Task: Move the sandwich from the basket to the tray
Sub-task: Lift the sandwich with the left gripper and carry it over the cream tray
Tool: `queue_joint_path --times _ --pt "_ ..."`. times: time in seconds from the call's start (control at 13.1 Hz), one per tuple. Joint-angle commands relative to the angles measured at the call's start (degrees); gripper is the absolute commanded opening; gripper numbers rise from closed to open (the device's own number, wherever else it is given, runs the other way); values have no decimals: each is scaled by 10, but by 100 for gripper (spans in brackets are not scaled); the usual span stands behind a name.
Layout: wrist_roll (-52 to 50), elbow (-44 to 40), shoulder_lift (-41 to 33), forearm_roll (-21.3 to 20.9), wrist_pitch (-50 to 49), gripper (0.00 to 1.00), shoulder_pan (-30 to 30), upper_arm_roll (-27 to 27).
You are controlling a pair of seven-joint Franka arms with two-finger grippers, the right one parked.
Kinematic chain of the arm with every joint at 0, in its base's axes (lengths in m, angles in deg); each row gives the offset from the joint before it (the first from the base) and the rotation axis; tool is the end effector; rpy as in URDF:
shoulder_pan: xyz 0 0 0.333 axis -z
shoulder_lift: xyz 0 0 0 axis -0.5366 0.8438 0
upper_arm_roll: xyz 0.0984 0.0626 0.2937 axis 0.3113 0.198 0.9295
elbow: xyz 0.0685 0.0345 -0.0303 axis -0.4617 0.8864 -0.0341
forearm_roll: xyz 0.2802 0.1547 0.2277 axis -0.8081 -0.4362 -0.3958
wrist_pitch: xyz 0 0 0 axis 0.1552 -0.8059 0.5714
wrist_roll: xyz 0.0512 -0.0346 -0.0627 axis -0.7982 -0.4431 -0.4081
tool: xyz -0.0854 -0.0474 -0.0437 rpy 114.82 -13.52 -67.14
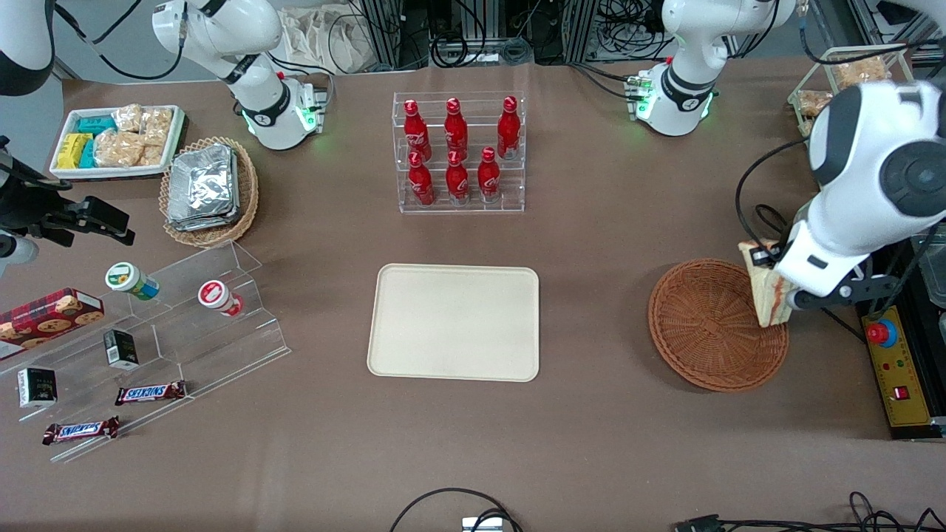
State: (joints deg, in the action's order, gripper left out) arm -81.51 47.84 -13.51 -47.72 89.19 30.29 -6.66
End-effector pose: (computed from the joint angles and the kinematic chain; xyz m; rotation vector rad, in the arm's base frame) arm 0.5813 -0.0722 0.5226 -2.9266 -0.1142 0.2139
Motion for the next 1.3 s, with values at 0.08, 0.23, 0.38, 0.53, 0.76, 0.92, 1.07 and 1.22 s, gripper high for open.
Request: queue_joint_path --times 0.08,0.23,0.38,0.53,0.76,0.92,1.07,1.22 --pt "28 -80 13 0 -75 1 -2 -40" --pt "27 -96 14 20 -75 2 4 -55" --pt "21 -119 21 24 -75 5 4 -89" --pt "14 -119 24 26 -74 5 5 -121" --pt "-48 -123 35 25 -70 5 5 -183" --pt "-109 -124 54 20 -67 5 6 -226" --pt "-161 -146 96 10 -54 5 7 -269" --pt "-195 -146 133 -11 -26 5 7 -299"
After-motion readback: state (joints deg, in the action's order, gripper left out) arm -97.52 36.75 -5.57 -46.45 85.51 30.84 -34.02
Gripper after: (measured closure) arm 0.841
